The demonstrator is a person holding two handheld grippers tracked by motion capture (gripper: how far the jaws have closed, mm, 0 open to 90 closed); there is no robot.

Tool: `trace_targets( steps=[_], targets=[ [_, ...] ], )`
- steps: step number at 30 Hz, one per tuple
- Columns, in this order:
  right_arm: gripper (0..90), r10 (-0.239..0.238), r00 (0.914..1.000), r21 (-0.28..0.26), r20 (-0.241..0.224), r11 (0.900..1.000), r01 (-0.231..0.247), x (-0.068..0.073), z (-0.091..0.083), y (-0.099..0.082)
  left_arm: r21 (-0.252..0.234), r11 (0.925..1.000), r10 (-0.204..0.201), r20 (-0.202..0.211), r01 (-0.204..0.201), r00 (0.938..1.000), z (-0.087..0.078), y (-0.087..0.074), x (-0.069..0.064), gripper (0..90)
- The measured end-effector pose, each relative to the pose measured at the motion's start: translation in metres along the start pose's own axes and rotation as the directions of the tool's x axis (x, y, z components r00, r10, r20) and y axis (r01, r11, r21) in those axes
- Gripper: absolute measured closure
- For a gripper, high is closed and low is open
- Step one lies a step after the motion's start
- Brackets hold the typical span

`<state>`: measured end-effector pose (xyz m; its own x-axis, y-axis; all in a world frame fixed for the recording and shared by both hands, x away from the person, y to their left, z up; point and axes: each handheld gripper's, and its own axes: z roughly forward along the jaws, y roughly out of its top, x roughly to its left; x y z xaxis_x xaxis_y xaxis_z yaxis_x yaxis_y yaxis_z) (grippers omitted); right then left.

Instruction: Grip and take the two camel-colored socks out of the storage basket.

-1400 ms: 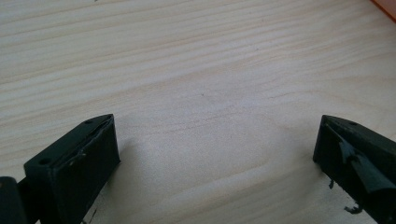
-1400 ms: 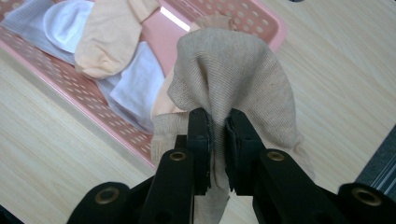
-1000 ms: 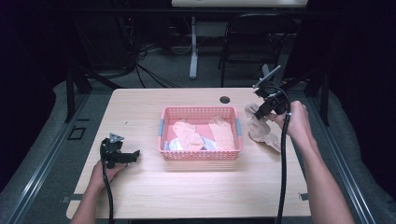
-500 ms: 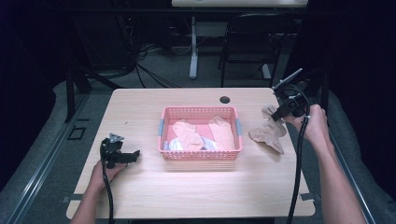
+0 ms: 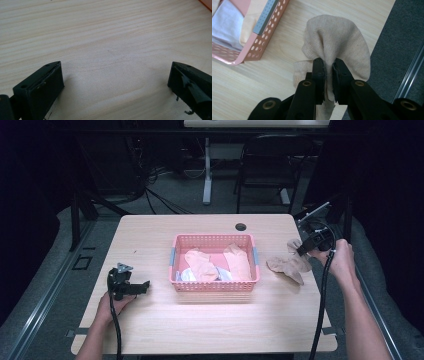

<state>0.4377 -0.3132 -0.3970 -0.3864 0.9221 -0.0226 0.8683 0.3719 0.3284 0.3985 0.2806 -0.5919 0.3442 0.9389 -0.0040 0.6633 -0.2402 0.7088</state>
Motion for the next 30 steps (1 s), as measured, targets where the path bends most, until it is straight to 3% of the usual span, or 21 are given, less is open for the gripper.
trace_targets(
  steps=[8,10,17,19,20,25,29,30],
  targets=[
    [81.1,0.008,0.9999,0.039,-0.014,0.9992,-0.008,-0.004,0.032,-0.005,0.0,1.0,0.0,0.0,0.0,1.0,0.0,0.0,0.0,0.0],
    [80.9,0.019,0.9997,0.048,-0.015,0.9987,-0.019,-0.004,0.048,-0.007,-0.001,1.0,0.001,0.0,-0.001,1.0,0.0,0.0,0.0,0.0],
    [80.2,0.027,0.9991,0.085,-0.033,0.9961,-0.024,-0.003,0.079,-0.014,-0.001,1.0,0.001,0.0,-0.001,1.0,0.0,0.0,0.0,0.0],
    [79.9,0.05,0.998,0.084,-0.039,0.9954,-0.047,-0.002,0.09,-0.016,0.0,1.0,0.0,0.0,0.0,1.0,0.0,0.0,0.0,0.0],
    [79.5,0.039,0.9981,0.105,-0.048,0.9939,-0.034,-0.003,0.093,-0.016,0.0,1.0,0.0,0.0,0.0,1.0,0.0,0.0,0.0,0.0],
    [78.0,0.054,0.9966,0.108,-0.063,0.9931,-0.047,-0.002,0.115,-0.022,0.0,1.0,0.0,0.0,0.0,1.0,0.0,0.0,0.0,0.0],
    [73.6,0.061,0.9964,0.109,-0.058,0.9925,-0.055,-0.003,0.12,-0.024,0.0,1.0,0.0,0.0,0.0,1.0,0.0,0.0,0.0,0.0],
    [69.9,0.045,0.9973,0.126,-0.058,0.9913,-0.038,-0.004,0.117,-0.024,0.0,1.0,0.0,0.0,0.0,1.0,0.0,0.0,0.0,0.0]
  ],
)
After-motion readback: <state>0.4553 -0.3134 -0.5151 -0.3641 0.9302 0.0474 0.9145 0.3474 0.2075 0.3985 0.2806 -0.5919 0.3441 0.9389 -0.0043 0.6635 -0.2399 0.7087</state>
